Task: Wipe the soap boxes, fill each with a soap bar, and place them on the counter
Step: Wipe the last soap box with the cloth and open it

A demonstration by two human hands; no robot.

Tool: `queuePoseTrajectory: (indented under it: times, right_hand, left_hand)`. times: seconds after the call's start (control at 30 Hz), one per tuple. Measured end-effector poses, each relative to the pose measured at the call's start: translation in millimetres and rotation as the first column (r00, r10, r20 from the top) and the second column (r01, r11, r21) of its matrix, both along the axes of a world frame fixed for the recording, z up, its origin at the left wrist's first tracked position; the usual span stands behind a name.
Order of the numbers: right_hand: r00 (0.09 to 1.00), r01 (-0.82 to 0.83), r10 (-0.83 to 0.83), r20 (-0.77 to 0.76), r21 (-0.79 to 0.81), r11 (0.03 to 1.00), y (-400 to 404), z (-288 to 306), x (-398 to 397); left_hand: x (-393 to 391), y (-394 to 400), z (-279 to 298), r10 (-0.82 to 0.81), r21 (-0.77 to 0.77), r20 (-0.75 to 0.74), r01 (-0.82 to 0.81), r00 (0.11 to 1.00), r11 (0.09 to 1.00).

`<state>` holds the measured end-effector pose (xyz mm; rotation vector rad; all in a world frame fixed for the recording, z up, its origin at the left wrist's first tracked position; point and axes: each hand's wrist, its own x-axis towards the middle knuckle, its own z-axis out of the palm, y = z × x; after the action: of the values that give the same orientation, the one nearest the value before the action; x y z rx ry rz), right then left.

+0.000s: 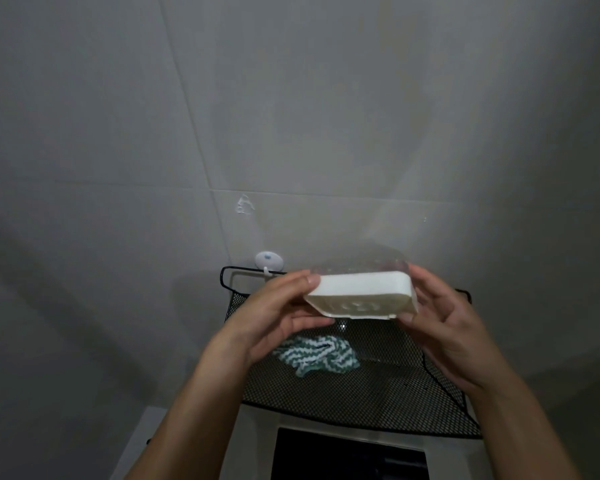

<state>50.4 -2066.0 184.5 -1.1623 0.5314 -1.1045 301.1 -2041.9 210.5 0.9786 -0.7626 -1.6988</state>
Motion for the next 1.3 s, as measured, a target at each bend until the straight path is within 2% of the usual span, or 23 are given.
queuePoseTrajectory:
  times: [0.07,0.13,0.23,0.37,0.47,0.57,0.67,0.8,1.03,1.3]
  right_hand:
    - [0.999,-0.033,0.034,-0.019,0.015,0.999,0,3,-1]
    - [0.995,-0.099,0.098,0.015,0.1,0.99,1,5,-6]
    - [0.989,-0.147,0.143,0.033,0.197,0.969,0,8,-10]
    - [0.995,-0.042,0.057,-0.077,0.185,0.982,-3,12,-1]
    - [0.995,0.027,-0.009,-0.101,0.177,0.984,-5,12,0]
    - [0.995,0.003,0.011,-0.095,0.146,0.989,-4,9,-1]
    - [0.996,-0.037,0.046,-0.082,0.114,0.993,-1,7,-2]
    - [0.993,-0.08,0.087,-0.08,0.086,0.993,3,9,0]
    - [0.995,-0.097,0.1,-0.027,0.089,0.991,7,8,-5]
    - [0.985,-0.167,0.153,0.085,0.192,0.967,11,10,-12]
  left_hand:
    - [0,1,1,0.082,-0.031,-0.027,-0.083,0.996,0.996]
    - [1,2,0,0.165,-0.149,0.077,-0.152,0.983,0.977]
    - [5,4,1,0.25,-0.376,0.244,-0.146,0.937,0.915]
    - [6,3,-1,0.196,-0.457,0.224,-0.075,0.955,0.887]
    - [4,2,0,0.168,-0.467,0.224,-0.046,0.96,0.883]
    - [4,2,3,0.186,-0.453,0.24,-0.06,0.953,0.889]
    - [-3,-2,13,0.294,-0.357,0.304,-0.178,0.906,0.917]
    - [-9,-11,21,0.405,-0.278,0.362,-0.318,0.839,0.906]
    - [-5,-9,12,0.367,-0.379,0.38,-0.219,0.849,0.899]
    - [-6,-10,7,0.31,-0.384,0.339,-0.17,0.888,0.907]
